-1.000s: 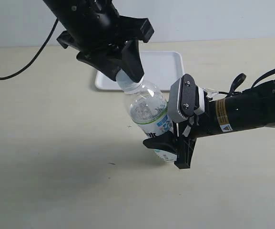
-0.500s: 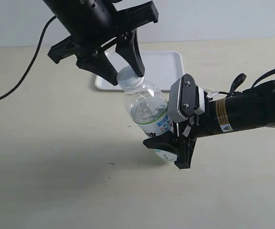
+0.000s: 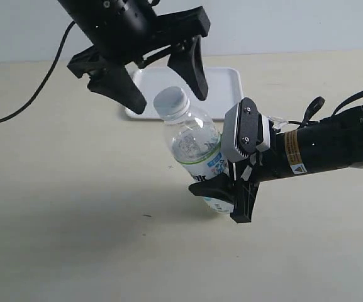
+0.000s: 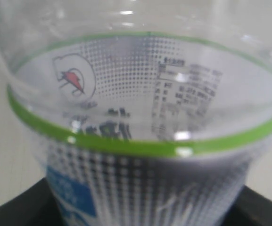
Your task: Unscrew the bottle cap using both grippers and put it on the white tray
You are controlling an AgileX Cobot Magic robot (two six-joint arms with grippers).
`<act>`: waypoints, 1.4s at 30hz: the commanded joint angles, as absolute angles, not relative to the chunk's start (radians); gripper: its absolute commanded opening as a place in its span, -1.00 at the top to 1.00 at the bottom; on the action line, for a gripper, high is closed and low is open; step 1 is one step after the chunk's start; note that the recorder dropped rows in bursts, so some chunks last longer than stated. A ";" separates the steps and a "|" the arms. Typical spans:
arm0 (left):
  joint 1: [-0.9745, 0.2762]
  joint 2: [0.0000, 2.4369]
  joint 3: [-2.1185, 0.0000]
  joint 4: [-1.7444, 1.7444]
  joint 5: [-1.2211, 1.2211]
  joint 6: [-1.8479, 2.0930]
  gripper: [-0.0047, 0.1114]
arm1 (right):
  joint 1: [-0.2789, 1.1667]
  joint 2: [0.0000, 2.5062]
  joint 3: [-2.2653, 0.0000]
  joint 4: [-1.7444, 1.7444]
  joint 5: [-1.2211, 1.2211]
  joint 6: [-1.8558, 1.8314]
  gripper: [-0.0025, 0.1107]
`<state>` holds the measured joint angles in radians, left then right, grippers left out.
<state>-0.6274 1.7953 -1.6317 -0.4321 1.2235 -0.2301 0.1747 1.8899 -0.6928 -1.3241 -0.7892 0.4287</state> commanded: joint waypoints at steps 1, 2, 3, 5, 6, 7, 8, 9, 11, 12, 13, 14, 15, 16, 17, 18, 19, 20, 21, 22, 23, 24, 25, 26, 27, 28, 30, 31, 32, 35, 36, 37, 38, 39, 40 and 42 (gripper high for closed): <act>-0.627 1.792 -1.632 -0.436 1.221 -0.056 -0.62 | 0.175 1.884 -0.693 -1.325 -0.824 0.432 0.96; -0.627 1.792 -1.632 -0.433 1.221 -0.014 -0.58 | 0.175 1.884 -0.693 -1.325 -0.824 0.432 0.96; -0.627 1.792 -1.632 -0.427 1.221 0.041 -0.51 | 0.175 1.884 -0.693 -1.327 -0.824 0.432 0.96; -0.627 1.792 -1.632 -0.426 1.221 0.161 -0.41 | 0.175 1.884 -0.693 -1.325 -0.824 0.439 0.96; -0.627 1.792 -1.632 -0.426 1.221 0.220 -0.37 | 0.175 1.884 -0.693 -1.325 -0.824 0.439 0.96; -0.627 1.792 -1.632 -0.426 1.221 0.269 -0.35 | 0.175 1.884 -0.693 -1.325 -0.824 0.441 0.96; -0.627 1.792 -1.632 -0.426 1.221 0.314 -0.36 | 0.175 1.884 -0.693 -1.325 -0.821 0.441 0.96; -0.627 1.792 -1.632 -0.426 1.221 0.363 -0.38 | 0.175 1.884 -0.693 -1.325 -0.817 0.441 0.96; -0.627 1.792 -1.632 -0.426 1.221 0.441 -0.41 | 0.175 1.884 -0.693 -1.325 -0.808 0.441 0.96; -0.627 1.792 -1.632 -0.426 1.221 0.472 -0.41 | 0.175 1.884 -0.693 -1.325 -0.806 0.443 0.96; -0.627 1.792 -1.632 -0.426 1.221 0.512 -0.41 | 0.175 1.884 -0.693 -1.325 -0.804 0.447 0.96; -0.627 1.792 -1.632 -0.426 1.221 0.550 -0.40 | 0.175 1.884 -0.693 -1.325 -0.804 0.447 0.96; -0.627 1.792 -1.632 -0.426 1.221 0.576 -0.40 | 0.175 1.884 -0.693 -1.325 -0.804 0.447 0.96; -0.627 1.792 -1.632 -0.426 1.221 0.611 -0.40 | 0.175 1.884 -0.693 -1.325 -0.804 0.447 0.96; -0.627 1.792 -1.632 -0.426 1.221 0.646 -0.40 | 0.175 1.884 -0.693 -1.325 -0.804 0.447 0.96; -0.627 1.792 -1.632 -0.426 1.221 0.678 -0.40 | 0.175 1.884 -0.693 -1.325 -0.802 0.447 0.96; -0.627 1.792 -1.632 -0.426 1.221 0.714 -0.40 | 0.175 1.884 -0.693 -1.325 -0.803 0.449 0.96; -0.627 1.792 -1.632 -0.426 1.221 0.749 -0.40 | 0.175 1.884 -0.693 -1.325 -0.803 0.449 0.96; -0.627 1.792 -1.632 -0.429 1.221 0.769 -0.40 | 0.175 1.884 -0.693 -1.325 -0.803 0.449 0.96; -0.627 1.792 -1.632 -0.431 1.221 0.798 -0.40 | 0.175 1.884 -0.693 -1.325 -0.803 0.449 0.96; -0.627 1.792 -1.632 -0.433 1.221 0.819 -0.40 | 0.175 1.884 -0.693 -1.325 -0.803 0.449 0.96; -0.627 1.792 -1.632 -0.437 1.221 0.843 -0.40 | 0.175 1.884 -0.693 -1.325 -0.803 0.449 0.96; -0.627 1.792 -1.632 -0.438 1.221 0.874 -0.40 | 0.175 1.884 -0.693 -1.325 -0.803 0.449 0.96; -0.627 1.792 -1.632 -0.438 1.221 0.891 -0.40 | 0.175 1.884 -0.693 -1.325 -0.803 0.449 0.96; -0.627 1.792 -1.632 -0.438 1.221 0.904 -0.40 | 0.175 1.884 -0.693 -1.325 -0.803 0.449 0.96; -0.627 1.792 -1.632 -0.438 1.221 0.922 -0.40 | 0.175 1.884 -0.693 -1.325 -0.803 0.449 0.96; -0.627 1.792 -1.632 -0.438 1.221 0.952 -0.40 | 0.175 1.884 -0.693 -1.325 -0.803 0.449 0.96; -0.627 1.792 -1.632 -0.438 1.221 0.970 -0.40 | 0.175 1.884 -0.693 -1.325 -0.803 0.449 0.96; -0.627 1.792 -1.632 -0.438 1.221 0.978 -0.40 | 0.175 1.884 -0.693 -1.325 -0.803 0.449 0.96; -0.627 1.792 -1.632 -0.438 1.221 0.995 -0.40 | 0.175 1.884 -0.693 -1.325 -0.803 0.449 0.96; -0.627 1.792 -1.632 -0.438 1.221 0.996 -0.40 | 0.175 1.884 -0.693 -1.325 -0.803 0.449 0.96; -0.627 1.792 -1.632 -0.438 1.221 1.000 -0.40 | 0.175 1.884 -0.693 -1.325 -0.803 0.449 0.96; -0.627 1.792 -1.632 -0.438 1.221 1.005 -0.40 | 0.175 1.884 -0.693 -1.325 -0.803 0.449 0.96; -0.627 1.792 -1.632 -0.438 1.221 1.011 -0.40 | 0.175 1.884 -0.693 -1.325 -0.803 0.449 0.96; -0.627 1.792 -1.632 -0.438 1.221 1.013 -0.39 | 0.175 1.884 -0.693 -1.325 -0.803 0.449 0.96; -0.627 1.792 -1.632 -0.438 1.221 1.015 -0.30 | 0.175 1.884 -0.693 -1.325 -0.803 0.449 0.96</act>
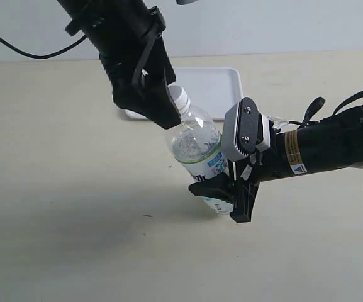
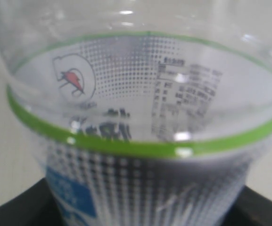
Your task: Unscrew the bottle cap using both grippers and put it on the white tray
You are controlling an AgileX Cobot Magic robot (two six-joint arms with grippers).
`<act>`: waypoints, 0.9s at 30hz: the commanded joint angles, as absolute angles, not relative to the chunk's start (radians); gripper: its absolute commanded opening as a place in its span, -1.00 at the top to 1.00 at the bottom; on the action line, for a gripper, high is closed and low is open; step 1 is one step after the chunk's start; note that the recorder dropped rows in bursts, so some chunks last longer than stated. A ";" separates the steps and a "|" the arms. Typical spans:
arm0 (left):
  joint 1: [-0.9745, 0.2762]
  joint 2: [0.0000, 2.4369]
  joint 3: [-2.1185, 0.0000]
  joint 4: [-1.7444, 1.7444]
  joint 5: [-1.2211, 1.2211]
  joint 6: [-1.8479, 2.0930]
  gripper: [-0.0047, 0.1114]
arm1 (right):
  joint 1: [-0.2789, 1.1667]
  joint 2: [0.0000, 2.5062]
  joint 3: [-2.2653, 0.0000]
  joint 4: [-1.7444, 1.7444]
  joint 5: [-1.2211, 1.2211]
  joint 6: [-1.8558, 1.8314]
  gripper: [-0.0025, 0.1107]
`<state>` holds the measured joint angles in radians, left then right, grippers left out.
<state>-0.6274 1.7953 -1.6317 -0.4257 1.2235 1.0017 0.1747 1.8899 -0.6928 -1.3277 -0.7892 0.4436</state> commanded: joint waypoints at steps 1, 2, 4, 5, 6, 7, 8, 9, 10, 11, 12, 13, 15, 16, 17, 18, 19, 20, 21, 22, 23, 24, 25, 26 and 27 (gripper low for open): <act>-0.627 1.792 -1.632 -0.438 1.221 1.015 -0.22 | 0.175 1.884 -0.693 -1.325 -0.803 0.449 0.96; -0.627 1.792 -1.632 -0.438 1.221 1.015 -0.15 | 0.175 1.884 -0.693 -1.325 -0.803 0.449 0.96; -0.627 1.792 -1.632 -0.441 1.221 1.015 0.04 | 0.175 1.884 -0.693 -1.325 -0.803 0.449 0.96; -0.627 1.792 -1.632 -0.443 1.221 1.015 0.12 | 0.175 1.884 -0.693 -1.325 -0.803 0.449 0.96; -0.627 1.792 -1.632 -0.447 1.221 1.015 0.21 | 0.175 1.884 -0.693 -1.324 -0.803 0.449 0.96; -0.627 1.792 -1.632 -0.450 1.221 1.015 0.29 | 0.175 1.884 -0.693 -1.322 -0.803 0.449 0.96; -0.627 1.792 -1.632 -0.451 1.221 1.015 0.38 | 0.175 1.884 -0.693 -1.322 -0.803 0.449 0.96; -0.627 1.792 -1.632 -0.451 1.221 1.015 0.47 | 0.175 1.884 -0.693 -1.322 -0.803 0.449 0.96; -0.627 1.792 -1.632 -0.451 1.221 1.012 0.57 | 0.175 1.884 -0.693 -1.322 -0.803 0.449 0.96; -0.627 1.792 -1.632 -0.451 1.221 1.009 0.69 | 0.175 1.884 -0.693 -1.322 -0.803 0.449 0.96; -0.627 1.792 -1.632 -0.451 1.221 1.009 0.79 | 0.175 1.884 -0.693 -1.322 -0.803 0.449 0.96; -0.627 1.792 -1.632 -0.451 1.221 1.002 0.92 | 0.175 1.884 -0.693 -1.322 -0.803 0.449 0.96; -0.627 1.792 -1.632 -0.454 1.221 0.975 0.92 | 0.175 1.884 -0.693 -1.322 -0.803 0.449 0.96; -0.627 1.792 -1.632 -0.454 1.221 0.956 0.92 | 0.175 1.884 -0.693 -1.322 -0.803 0.449 0.96; -0.627 1.792 -1.632 -0.454 1.221 0.932 0.92 | 0.175 1.884 -0.693 -1.322 -0.803 0.449 0.96; -0.627 1.792 -1.632 -0.454 1.221 0.908 0.92 | 0.175 1.884 -0.693 -1.322 -0.803 0.449 0.96; -0.627 1.792 -1.632 -0.454 1.221 0.881 0.92 | 0.175 1.884 -0.693 -1.322 -0.803 0.449 0.96; -0.627 1.792 -1.632 -0.454 1.221 0.850 0.92 | 0.175 1.884 -0.693 -1.322 -0.803 0.449 0.96; -0.627 1.792 -1.632 -0.454 1.221 0.821 0.92 | 0.175 1.884 -0.693 -1.318 -0.803 0.449 0.96; -0.627 1.792 -1.632 -0.454 1.221 0.780 0.92 | 0.175 1.884 -0.693 -1.317 -0.803 0.449 0.96; -0.627 1.792 -1.632 -0.454 1.221 0.735 0.92 | 0.175 1.884 -0.693 -1.317 -0.803 0.449 0.96; -0.627 1.792 -1.632 -0.454 1.221 0.693 0.92 | 0.175 1.884 -0.693 -1.317 -0.803 0.449 0.96; -0.627 1.792 -1.632 -0.454 1.221 0.643 0.92 | 0.175 1.884 -0.693 -1.317 -0.803 0.449 0.96; -0.627 1.792 -1.632 -0.454 1.221 0.589 0.92 | 0.175 1.884 -0.693 -1.317 -0.803 0.449 0.96; -0.627 1.792 -1.632 -0.454 1.221 0.537 0.92 | 0.175 1.884 -0.693 -1.317 -0.803 0.449 0.96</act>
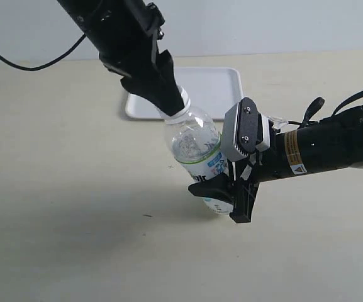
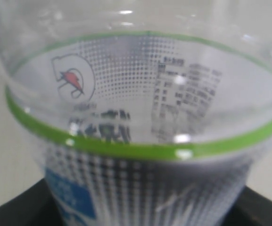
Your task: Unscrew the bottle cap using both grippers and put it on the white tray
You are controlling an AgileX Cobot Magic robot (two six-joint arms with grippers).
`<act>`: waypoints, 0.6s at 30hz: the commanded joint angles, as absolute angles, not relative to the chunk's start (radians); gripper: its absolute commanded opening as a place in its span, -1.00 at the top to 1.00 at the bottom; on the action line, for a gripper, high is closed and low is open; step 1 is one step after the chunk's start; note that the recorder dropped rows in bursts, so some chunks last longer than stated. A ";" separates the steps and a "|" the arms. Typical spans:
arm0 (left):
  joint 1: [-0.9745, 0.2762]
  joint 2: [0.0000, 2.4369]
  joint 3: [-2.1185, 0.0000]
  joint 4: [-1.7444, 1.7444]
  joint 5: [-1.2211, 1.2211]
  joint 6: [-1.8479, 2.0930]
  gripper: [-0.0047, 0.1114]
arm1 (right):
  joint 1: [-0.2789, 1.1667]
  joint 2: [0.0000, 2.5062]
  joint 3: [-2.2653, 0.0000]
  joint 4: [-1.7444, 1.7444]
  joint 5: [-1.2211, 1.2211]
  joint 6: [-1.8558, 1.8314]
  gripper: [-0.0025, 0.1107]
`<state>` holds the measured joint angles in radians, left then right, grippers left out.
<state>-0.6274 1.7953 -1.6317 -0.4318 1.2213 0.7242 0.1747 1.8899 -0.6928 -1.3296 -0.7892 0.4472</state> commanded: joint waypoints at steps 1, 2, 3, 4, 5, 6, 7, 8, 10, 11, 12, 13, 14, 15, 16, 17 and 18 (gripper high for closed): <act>-0.627 1.792 -1.632 -0.454 1.221 0.490 0.92 | 0.175 1.884 -0.693 -1.317 -0.803 0.449 0.96; -0.627 1.792 -1.632 -0.454 1.221 0.443 0.92 | 0.175 1.884 -0.693 -1.317 -0.803 0.449 0.96; -0.627 1.792 -1.632 -0.454 1.221 0.405 0.92 | 0.175 1.884 -0.693 -1.317 -0.803 0.449 0.96; -0.627 1.792 -1.632 -0.454 1.221 0.362 0.92 | 0.175 1.884 -0.693 -1.317 -0.803 0.449 0.96; -0.627 1.792 -1.632 -0.454 1.221 0.321 0.92 | 0.175 1.884 -0.693 -1.317 -0.803 0.449 0.96; -0.627 1.792 -1.632 -0.454 1.221 0.277 0.92 | 0.175 1.884 -0.693 -1.317 -0.803 0.449 0.96; -0.627 1.792 -1.632 -0.454 1.221 0.244 0.92 | 0.175 1.884 -0.693 -1.317 -0.803 0.449 0.96; -0.627 1.792 -1.632 -0.454 1.221 0.198 0.92 | 0.175 1.884 -0.693 -1.317 -0.803 0.449 0.96; -0.627 1.792 -1.632 -0.452 1.221 0.108 0.92 | 0.175 1.884 -0.693 -1.317 -0.803 0.449 0.96; -0.627 1.792 -1.632 -0.452 1.221 0.054 0.92 | 0.175 1.884 -0.693 -1.317 -0.803 0.449 0.96; -0.627 1.792 -1.632 -0.452 1.221 0.007 0.92 | 0.175 1.884 -0.693 -1.317 -0.803 0.449 0.96; -0.627 1.792 -1.632 -0.452 1.221 -0.034 0.92 | 0.175 1.884 -0.693 -1.317 -0.803 0.449 0.96; -0.627 1.792 -1.632 -0.452 1.221 -0.075 0.92 | 0.175 1.884 -0.693 -1.315 -0.803 0.449 0.96; -0.627 1.792 -1.632 -0.452 1.221 -0.111 0.92 | 0.175 1.884 -0.693 -1.315 -0.803 0.449 0.96; -0.627 1.792 -1.632 -0.452 1.221 -0.137 0.92 | 0.175 1.884 -0.693 -1.315 -0.803 0.449 0.96; -0.627 1.792 -1.632 -0.452 1.221 -0.167 0.92 | 0.175 1.884 -0.693 -1.315 -0.803 0.449 0.96; -0.627 1.792 -1.632 -0.452 1.221 -0.203 0.92 | 0.175 1.884 -0.693 -1.315 -0.803 0.449 0.96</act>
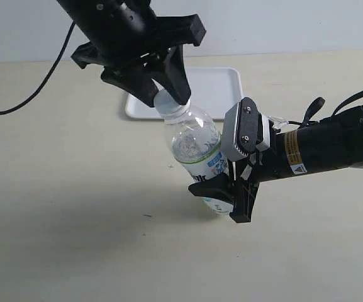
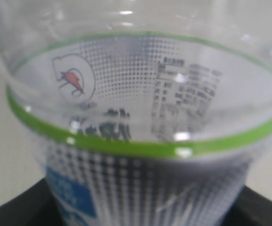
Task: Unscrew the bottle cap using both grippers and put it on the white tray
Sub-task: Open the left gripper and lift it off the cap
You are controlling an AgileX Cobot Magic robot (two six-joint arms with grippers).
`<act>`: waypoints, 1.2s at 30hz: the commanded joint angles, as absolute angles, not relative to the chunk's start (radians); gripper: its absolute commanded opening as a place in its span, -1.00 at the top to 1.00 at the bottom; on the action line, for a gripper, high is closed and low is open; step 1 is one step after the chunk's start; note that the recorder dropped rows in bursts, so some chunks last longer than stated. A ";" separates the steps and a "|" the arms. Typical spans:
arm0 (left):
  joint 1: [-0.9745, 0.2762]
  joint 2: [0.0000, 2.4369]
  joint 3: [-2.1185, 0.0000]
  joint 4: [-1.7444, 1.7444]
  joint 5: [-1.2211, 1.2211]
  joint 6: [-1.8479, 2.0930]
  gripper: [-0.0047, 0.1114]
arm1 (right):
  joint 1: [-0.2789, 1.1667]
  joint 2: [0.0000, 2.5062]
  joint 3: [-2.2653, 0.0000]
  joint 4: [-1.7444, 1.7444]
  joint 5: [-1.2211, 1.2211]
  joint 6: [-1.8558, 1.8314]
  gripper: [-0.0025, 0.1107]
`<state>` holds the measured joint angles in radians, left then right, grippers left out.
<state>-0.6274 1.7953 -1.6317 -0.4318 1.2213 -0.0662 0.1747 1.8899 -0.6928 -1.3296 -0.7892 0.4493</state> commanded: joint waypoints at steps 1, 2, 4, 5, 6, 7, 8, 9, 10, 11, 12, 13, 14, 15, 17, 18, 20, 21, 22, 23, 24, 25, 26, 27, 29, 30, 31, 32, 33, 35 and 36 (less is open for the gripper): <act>-0.627 1.792 -1.632 -0.452 1.221 -0.231 0.92 | 0.175 1.884 -0.693 -1.315 -0.803 0.449 0.96; -0.627 1.792 -1.632 -0.452 1.221 -0.275 0.92 | 0.175 1.884 -0.693 -1.315 -0.803 0.449 0.96; -0.627 1.792 -1.632 -0.452 1.221 -0.340 0.92 | 0.175 1.884 -0.693 -1.315 -0.803 0.449 0.96; -0.627 1.792 -1.632 -0.452 1.221 -0.376 0.92 | 0.175 1.884 -0.693 -1.315 -0.803 0.449 0.96; -0.627 1.792 -1.632 -0.452 1.221 -0.407 0.92 | 0.175 1.884 -0.693 -1.315 -0.803 0.449 0.96; -0.627 1.792 -1.632 -0.452 1.221 -0.435 0.92 | 0.175 1.884 -0.693 -1.315 -0.803 0.449 0.96; -0.627 1.792 -1.632 -0.452 1.221 -0.469 0.92 | 0.175 1.884 -0.693 -1.315 -0.803 0.449 0.96; -0.627 1.792 -1.632 -0.452 1.221 -0.487 0.92 | 0.175 1.884 -0.693 -1.315 -0.803 0.449 0.96; -0.627 1.792 -1.632 -0.452 1.221 -0.504 0.92 | 0.175 1.884 -0.693 -1.315 -0.803 0.449 0.96; -0.627 1.792 -1.632 -0.452 1.221 -0.518 0.92 | 0.175 1.884 -0.693 -1.312 -0.803 0.449 0.96; -0.627 1.792 -1.632 -0.452 1.221 -0.520 0.92 | 0.175 1.884 -0.693 -1.312 -0.803 0.449 0.96; -0.627 1.792 -1.632 -0.452 1.221 -0.520 0.92 | 0.175 1.884 -0.693 -1.310 -0.803 0.449 0.96; -0.627 1.792 -1.632 -0.452 1.221 -0.520 0.92 | 0.175 1.884 -0.693 -1.310 -0.803 0.449 0.96; -0.627 1.792 -1.632 -0.452 1.221 -0.513 0.92 | 0.175 1.884 -0.693 -1.310 -0.803 0.449 0.96; -0.627 1.792 -1.632 -0.450 1.221 -0.495 0.92 | 0.175 1.884 -0.693 -1.310 -0.803 0.449 0.96; -0.627 1.792 -1.632 -0.450 1.221 -0.487 0.92 | 0.175 1.884 -0.693 -1.310 -0.803 0.449 0.96; -0.627 1.792 -1.632 -0.450 1.221 -0.469 0.86 | 0.175 1.884 -0.693 -1.309 -0.807 0.449 0.96; -0.627 1.792 -1.632 -0.450 1.221 -0.453 0.70 | 0.175 1.884 -0.693 -1.309 -0.810 0.449 0.96; -0.627 1.792 -1.632 -0.450 1.221 -0.449 0.58 | 0.175 1.884 -0.693 -1.309 -0.810 0.449 0.96; -0.627 1.792 -1.632 -0.450 1.221 -0.445 0.29 | 0.175 1.884 -0.693 -1.311 -0.809 0.449 0.96; -0.627 1.792 -1.632 -0.450 1.221 -0.441 0.09 | 0.175 1.884 -0.693 -1.311 -0.809 0.449 0.96; -0.627 1.792 -1.632 -0.450 1.221 -0.414 -0.36 | 0.175 1.884 -0.693 -1.311 -0.809 0.456 0.96; -0.627 1.792 -1.632 -0.450 1.221 -0.398 -0.57 | 0.175 1.884 -0.693 -1.311 -0.809 0.456 0.96; -0.627 1.792 -1.632 -0.447 1.221 -0.388 -0.81 | 0.175 1.884 -0.693 -1.311 -0.809 0.456 0.96; -0.627 1.792 -1.632 -0.436 1.221 -0.319 -0.87 | 0.175 1.884 -0.693 -1.314 -0.809 0.458 0.96; -0.627 1.792 -1.632 -0.425 1.221 -0.252 -0.87 | 0.175 1.884 -0.693 -1.314 -0.809 0.458 0.96; -0.627 1.792 -1.632 -0.423 1.221 -0.171 -0.87 | 0.175 1.884 -0.693 -1.314 -0.809 0.458 0.96; -0.627 1.792 -1.632 -0.421 1.221 -0.073 -0.87 | 0.175 1.884 -0.693 -1.314 -0.809 0.458 0.96; -0.627 1.792 -1.632 -0.421 1.221 0.021 -0.87 | 0.175 1.884 -0.693 -1.314 -0.809 0.458 0.96; -0.627 1.792 -1.632 -0.421 1.221 0.210 -0.87 | 0.175 1.884 -0.693 -1.315 -0.809 0.458 0.96; -0.627 1.792 -1.632 -0.421 1.221 0.261 -0.87 | 0.175 1.884 -0.693 -1.317 -0.809 0.462 0.96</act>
<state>-0.6274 1.7953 -1.6317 -0.4238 1.2213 0.1154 0.1747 1.8899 -0.6928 -1.3258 -0.7892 0.4550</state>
